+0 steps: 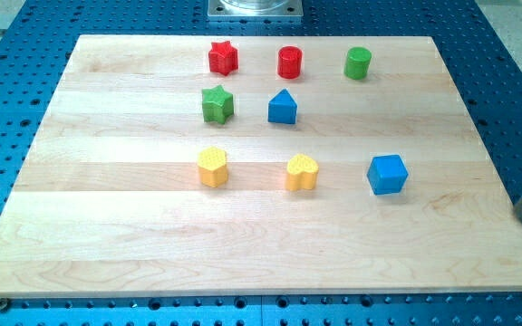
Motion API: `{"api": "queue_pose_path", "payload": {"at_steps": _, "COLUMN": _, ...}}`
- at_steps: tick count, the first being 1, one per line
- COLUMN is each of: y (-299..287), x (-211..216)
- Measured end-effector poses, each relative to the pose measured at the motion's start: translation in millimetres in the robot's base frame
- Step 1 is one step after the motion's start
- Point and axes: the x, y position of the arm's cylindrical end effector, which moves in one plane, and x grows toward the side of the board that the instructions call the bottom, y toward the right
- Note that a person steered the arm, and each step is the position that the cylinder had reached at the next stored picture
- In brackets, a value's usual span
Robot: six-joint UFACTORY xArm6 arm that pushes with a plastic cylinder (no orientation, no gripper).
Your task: Adjust the blue cube at the right side of the heart
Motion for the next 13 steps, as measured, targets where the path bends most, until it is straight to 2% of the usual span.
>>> {"api": "queue_pose_path", "payload": {"at_steps": 1, "y": -20, "x": -40}}
{"api": "queue_pose_path", "payload": {"at_steps": 3, "y": -136, "x": -37}}
{"api": "queue_pose_path", "payload": {"at_steps": 5, "y": -165, "x": -19}}
{"api": "queue_pose_path", "payload": {"at_steps": 9, "y": -149, "x": -19}}
{"api": "queue_pose_path", "payload": {"at_steps": 11, "y": -53, "x": -26}}
{"api": "queue_pose_path", "payload": {"at_steps": 13, "y": -69, "x": -25}}
